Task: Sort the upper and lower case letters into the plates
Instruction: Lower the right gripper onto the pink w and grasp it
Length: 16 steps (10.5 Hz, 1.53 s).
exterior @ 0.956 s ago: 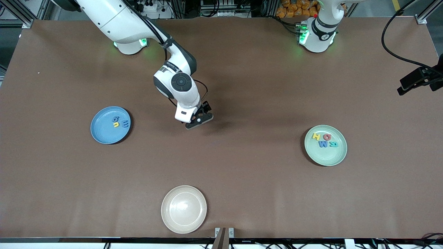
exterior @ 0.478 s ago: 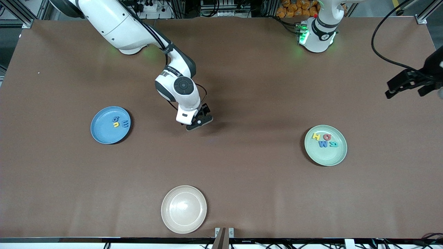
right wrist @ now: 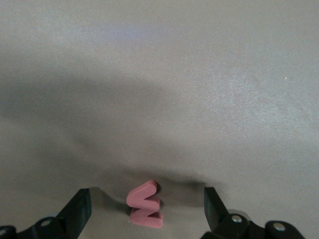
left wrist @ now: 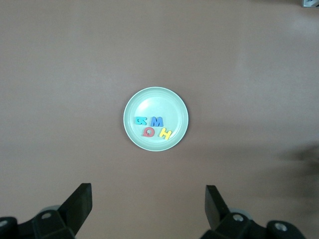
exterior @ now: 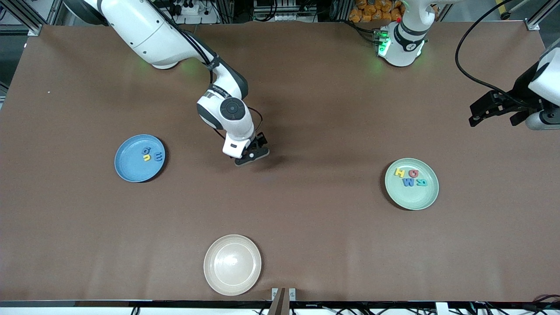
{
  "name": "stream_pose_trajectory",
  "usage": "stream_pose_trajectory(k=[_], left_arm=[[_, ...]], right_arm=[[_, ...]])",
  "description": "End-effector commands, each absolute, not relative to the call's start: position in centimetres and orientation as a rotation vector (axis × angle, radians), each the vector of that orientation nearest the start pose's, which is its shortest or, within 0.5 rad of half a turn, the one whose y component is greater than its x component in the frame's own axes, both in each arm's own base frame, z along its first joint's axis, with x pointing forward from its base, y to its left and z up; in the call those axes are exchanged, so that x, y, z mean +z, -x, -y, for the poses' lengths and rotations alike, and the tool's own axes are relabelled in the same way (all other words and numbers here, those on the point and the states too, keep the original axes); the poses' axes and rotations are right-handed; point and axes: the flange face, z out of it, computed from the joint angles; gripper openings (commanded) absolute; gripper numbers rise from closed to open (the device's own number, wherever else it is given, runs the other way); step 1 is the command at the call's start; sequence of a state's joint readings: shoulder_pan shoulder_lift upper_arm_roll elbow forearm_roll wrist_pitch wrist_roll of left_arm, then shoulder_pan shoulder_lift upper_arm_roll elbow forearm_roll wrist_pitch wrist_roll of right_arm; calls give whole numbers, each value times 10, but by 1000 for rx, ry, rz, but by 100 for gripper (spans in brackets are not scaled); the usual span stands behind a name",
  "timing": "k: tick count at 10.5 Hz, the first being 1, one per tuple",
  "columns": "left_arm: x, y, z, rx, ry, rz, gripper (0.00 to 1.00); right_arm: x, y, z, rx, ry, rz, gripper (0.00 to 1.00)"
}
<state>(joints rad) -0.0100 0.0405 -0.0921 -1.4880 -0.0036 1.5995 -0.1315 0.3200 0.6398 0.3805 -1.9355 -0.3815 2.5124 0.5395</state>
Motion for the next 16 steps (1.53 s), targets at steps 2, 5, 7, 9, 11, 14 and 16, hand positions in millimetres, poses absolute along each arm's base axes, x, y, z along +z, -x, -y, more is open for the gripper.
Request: stream_pose_trajectory(k=[2,5,7,9,11,14,16], left_arm=[[649,-567,53,-129,3177,51,100],[654,-566,50,-143,3176,58,100],[655,-565,47,-146,3177,65,100],[655,-566,46,-146,3174,68,100],[656,-565,49,-149,3171,61,100],[652,-567,46,-139,3170,66,100],[651,-568,47,-134,3171,68,100]], right_arm=[[165,-467,-402,-13,3093,634,100],[161,-466,-397,2,3098,625,93],[160,-465,-396,9,3100,623,75],[157,-462,-393,21,3102,624,51],[156,-464,-389,25,3105,615,27],[163,-473,-384,4,3107,586,0],[171,-478,-385,-12,3104,576,0]])
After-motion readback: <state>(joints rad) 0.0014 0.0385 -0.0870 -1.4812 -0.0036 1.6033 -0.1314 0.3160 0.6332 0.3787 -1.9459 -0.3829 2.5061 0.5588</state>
